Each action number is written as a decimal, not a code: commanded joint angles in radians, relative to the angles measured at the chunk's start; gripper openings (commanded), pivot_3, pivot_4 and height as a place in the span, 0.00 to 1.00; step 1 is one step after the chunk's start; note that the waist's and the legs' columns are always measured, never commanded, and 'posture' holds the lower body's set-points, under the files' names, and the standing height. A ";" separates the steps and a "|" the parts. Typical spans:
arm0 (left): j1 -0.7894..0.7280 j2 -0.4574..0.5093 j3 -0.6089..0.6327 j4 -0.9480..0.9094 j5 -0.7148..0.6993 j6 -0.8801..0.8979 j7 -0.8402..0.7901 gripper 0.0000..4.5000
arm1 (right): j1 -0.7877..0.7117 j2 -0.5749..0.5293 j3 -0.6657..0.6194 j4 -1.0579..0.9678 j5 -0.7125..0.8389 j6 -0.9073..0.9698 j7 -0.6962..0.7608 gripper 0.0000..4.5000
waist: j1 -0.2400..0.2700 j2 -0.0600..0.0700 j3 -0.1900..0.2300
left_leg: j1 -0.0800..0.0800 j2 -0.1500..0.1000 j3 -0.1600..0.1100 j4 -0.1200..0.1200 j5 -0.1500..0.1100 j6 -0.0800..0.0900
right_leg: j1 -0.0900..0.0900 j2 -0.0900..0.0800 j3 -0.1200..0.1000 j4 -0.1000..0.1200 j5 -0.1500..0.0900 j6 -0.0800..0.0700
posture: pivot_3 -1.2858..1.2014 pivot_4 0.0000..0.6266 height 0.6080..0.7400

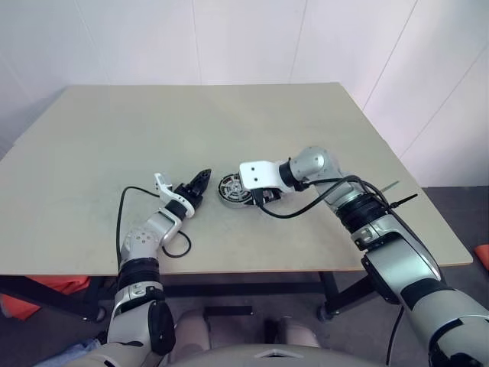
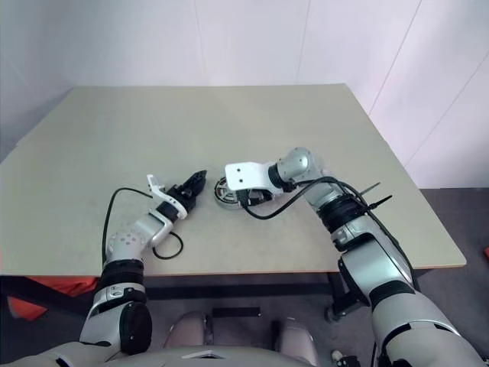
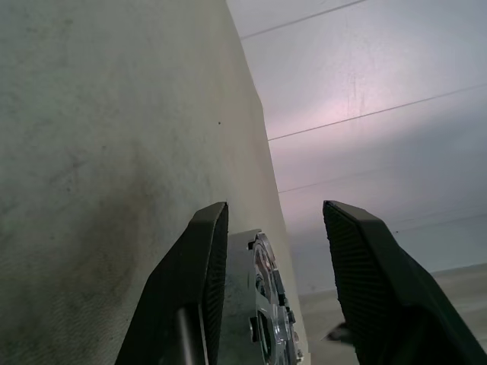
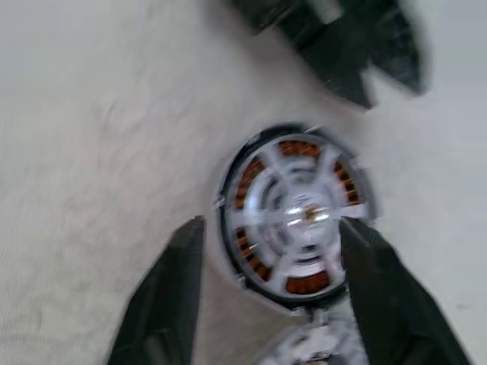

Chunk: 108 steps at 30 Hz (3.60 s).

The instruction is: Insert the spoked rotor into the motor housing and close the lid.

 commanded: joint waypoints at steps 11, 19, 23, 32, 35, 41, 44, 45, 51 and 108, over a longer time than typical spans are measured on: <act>-0.026 0.038 -0.062 -0.006 0.016 0.016 -0.043 0.47 | 0.036 0.159 -0.831 -0.272 0.373 1.441 -0.488 0.84 | 0.030 0.000 0.000 | 0.006 0.000 0.000 -0.005 0.003 -0.005 | 0.003 0.000 0.000 0.000 0.000 0.000 | 0.52 0.00 1.00; -0.071 0.066 -0.102 0.057 0.047 0.039 -0.077 0.47 | 0.187 0.338 -1.198 -0.487 0.435 1.643 -0.752 0.84 | 0.056 0.001 0.000 | 0.013 -0.002 0.003 -0.028 0.014 -0.023 | 0.000 0.001 0.003 -0.004 -0.001 0.001 | 0.52 0.00 1.00; -0.090 0.074 -0.111 0.078 0.062 0.042 -0.090 0.47 | 0.264 0.432 -1.225 -0.582 0.509 1.643 -0.852 0.84 | 0.058 0.002 -0.001 | 0.015 -0.001 0.003 -0.036 0.017 -0.027 | -0.002 0.003 0.003 -0.006 -0.002 0.000 | 0.52 0.00 1.00; -0.087 0.094 -0.111 0.067 0.072 0.056 -0.096 0.47 | 0.191 0.512 -1.306 -0.506 0.584 1.641 -0.981 0.84 | 0.054 0.003 -0.001 | 0.015 -0.001 0.003 -0.039 0.017 -0.027 | 0.000 0.005 0.003 -0.012 -0.004 0.004 | 0.52 0.00 1.00; -0.078 0.096 -0.107 0.053 0.070 0.059 -0.090 0.47 | 0.152 0.511 -1.315 -0.415 0.601 1.557 -0.993 0.84 | 0.054 0.003 -0.001 | 0.015 -0.001 0.003 -0.039 0.017 -0.028 | 0.000 0.005 0.003 -0.012 -0.004 0.004 | 0.52 0.00 1.00; -0.055 0.096 -0.102 0.014 0.065 0.072 -0.075 0.47 | 0.141 0.515 -1.246 -0.283 0.642 1.392 -0.993 0.84 | 0.052 0.003 -0.001 | 0.015 0.000 0.003 -0.039 0.017 -0.028 | 0.000 0.005 0.003 -0.012 -0.001 0.000 | 0.52 0.00 1.00; -0.052 0.097 -0.100 0.008 0.064 0.075 -0.071 0.47 | 0.140 0.511 -1.208 -0.245 0.670 1.326 -0.984 0.84 | 0.051 0.003 -0.001 | 0.015 0.000 0.003 -0.039 0.017 -0.028 | 0.000 0.005 0.002 -0.012 -0.001 0.000 | 0.52 0.00 1.00; -0.052 0.098 -0.101 0.006 0.065 0.076 -0.070 0.47 | 0.136 0.511 -1.197 -0.237 0.684 1.308 -0.979 0.84 | 0.051 0.003 -0.001 | 0.015 0.000 0.003 -0.039 0.017 -0.028 | 0.000 0.005 0.002 -0.012 -0.001 0.000 | 0.52 0.00 1.00; -0.053 0.093 -0.109 0.009 0.073 0.076 -0.066 0.47 | 0.117 0.507 -1.112 -0.288 0.796 1.257 -0.920 0.84 | 0.052 0.003 -0.001 | 0.015 0.000 0.003 -0.038 0.017 -0.028 | 0.000 0.005 0.002 -0.012 -0.001 0.000 | 0.52 0.00 1.00; -0.060 0.178 -0.052 0.060 0.118 0.018 -0.092 0.47 | 0.282 0.229 -0.187 -0.054 0.245 0.252 -0.595 0.99 | 0.047 0.002 -0.001 | 0.014 0.001 0.001 -0.029 0.013 -0.020 | 0.005 0.006 0.001 -0.011 -0.001 -0.001 | 0.52 0.00 1.00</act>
